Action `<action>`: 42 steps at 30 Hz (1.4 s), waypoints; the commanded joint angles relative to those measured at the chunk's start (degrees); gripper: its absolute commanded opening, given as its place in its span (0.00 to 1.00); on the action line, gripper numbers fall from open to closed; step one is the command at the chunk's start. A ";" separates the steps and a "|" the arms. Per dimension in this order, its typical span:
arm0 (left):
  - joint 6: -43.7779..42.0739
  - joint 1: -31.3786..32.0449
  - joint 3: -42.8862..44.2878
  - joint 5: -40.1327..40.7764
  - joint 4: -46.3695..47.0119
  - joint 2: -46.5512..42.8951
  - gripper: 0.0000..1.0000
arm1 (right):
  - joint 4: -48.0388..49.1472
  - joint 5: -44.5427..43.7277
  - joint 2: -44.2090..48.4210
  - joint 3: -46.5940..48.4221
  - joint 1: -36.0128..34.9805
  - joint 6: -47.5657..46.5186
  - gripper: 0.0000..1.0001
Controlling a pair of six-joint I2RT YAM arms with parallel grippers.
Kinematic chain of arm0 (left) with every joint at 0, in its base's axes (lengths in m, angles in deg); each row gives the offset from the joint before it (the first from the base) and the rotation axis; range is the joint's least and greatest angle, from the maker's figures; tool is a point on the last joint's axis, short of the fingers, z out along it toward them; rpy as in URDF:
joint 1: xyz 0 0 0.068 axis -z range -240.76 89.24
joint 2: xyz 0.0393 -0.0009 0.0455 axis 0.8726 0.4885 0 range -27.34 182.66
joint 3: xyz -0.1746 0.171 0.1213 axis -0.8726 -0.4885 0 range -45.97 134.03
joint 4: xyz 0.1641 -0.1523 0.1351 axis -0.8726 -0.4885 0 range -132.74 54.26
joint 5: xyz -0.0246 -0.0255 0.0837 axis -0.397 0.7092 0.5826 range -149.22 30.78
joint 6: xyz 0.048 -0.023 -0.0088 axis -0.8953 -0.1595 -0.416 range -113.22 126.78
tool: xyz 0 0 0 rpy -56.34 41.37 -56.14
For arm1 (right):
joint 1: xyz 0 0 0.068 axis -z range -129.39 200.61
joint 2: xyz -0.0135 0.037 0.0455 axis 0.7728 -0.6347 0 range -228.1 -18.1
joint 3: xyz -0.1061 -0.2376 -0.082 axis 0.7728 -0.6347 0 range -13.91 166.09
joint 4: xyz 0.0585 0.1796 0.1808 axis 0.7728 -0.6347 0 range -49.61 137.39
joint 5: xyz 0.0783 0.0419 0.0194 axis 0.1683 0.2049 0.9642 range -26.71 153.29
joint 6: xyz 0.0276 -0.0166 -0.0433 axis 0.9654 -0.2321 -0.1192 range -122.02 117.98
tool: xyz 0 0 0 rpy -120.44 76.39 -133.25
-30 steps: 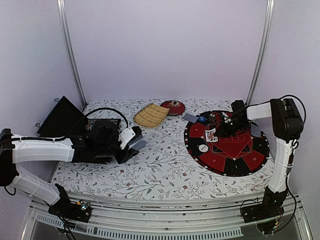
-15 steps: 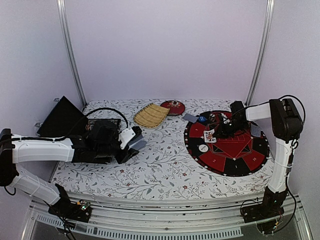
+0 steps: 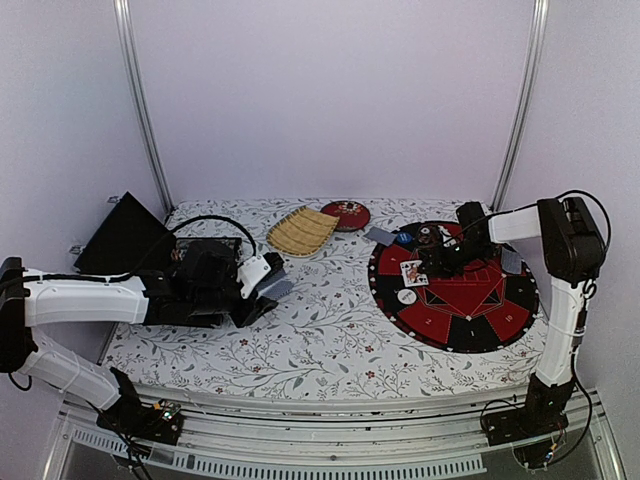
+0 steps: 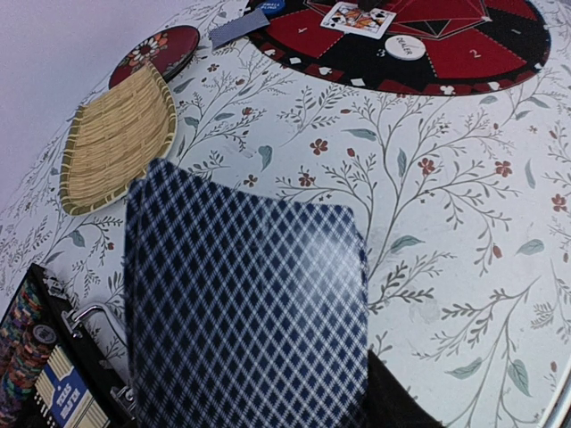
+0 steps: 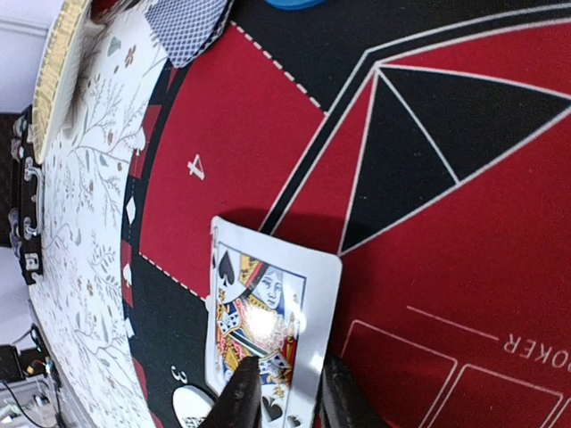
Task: Distribute texas hold em gaming equipment
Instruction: Flop the poker card in the community card area, then pick up the poker card from the face-down deck piles.
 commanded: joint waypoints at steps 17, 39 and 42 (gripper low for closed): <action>-0.70 -0.49 2.22 -1.64 0.16 -0.92 0.50 | 4.83 5.93 27.65 -4.94 -12.14 -23.04 0.61; -3.42 6.20 11.42 -3.96 0.86 4.60 0.50 | 36.89 17.14 10.82 0.43 -33.52 -1.64 0.82; -3.67 6.21 11.42 -3.73 0.86 4.41 0.50 | 36.46 14.85 8.92 1.89 -33.97 -1.65 0.81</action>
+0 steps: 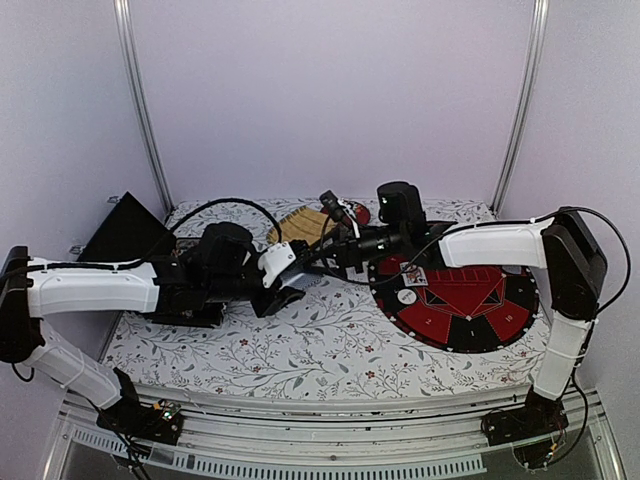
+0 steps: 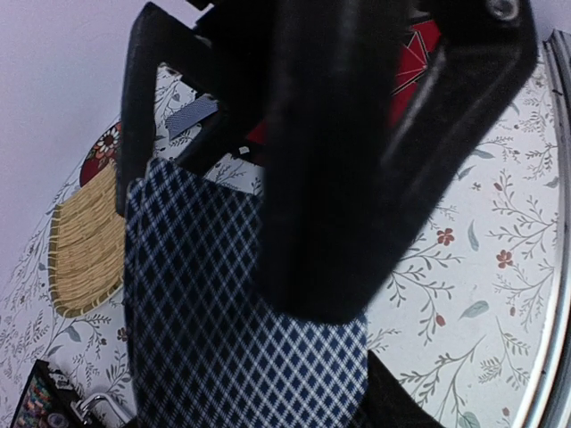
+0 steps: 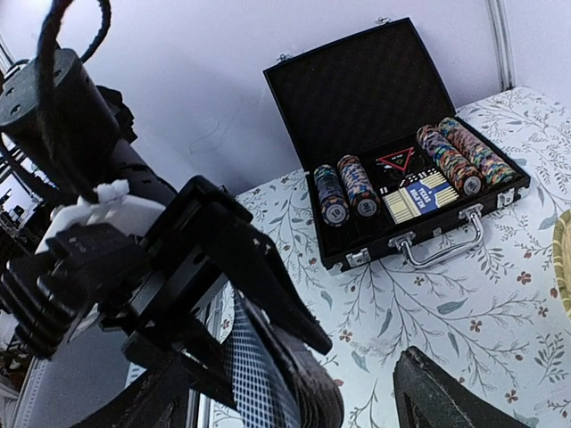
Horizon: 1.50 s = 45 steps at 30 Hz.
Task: Distribute texas hold em gaming equipment
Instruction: Pick up the poker card from the face-down deck piles.
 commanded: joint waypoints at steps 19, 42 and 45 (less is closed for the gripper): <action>-0.88 0.77 -0.32 -0.10 2.46 -1.63 0.46 | -13.31 -11.59 -0.17 5.00 -0.23 -11.91 0.59; -0.75 0.68 -2.17 1.78 2.36 -1.98 0.46 | -23.11 -11.57 2.02 8.34 -0.20 -15.39 0.06; -0.69 0.58 -2.51 1.99 2.27 -2.01 0.46 | -24.05 -11.89 2.64 8.57 -0.20 -15.98 0.04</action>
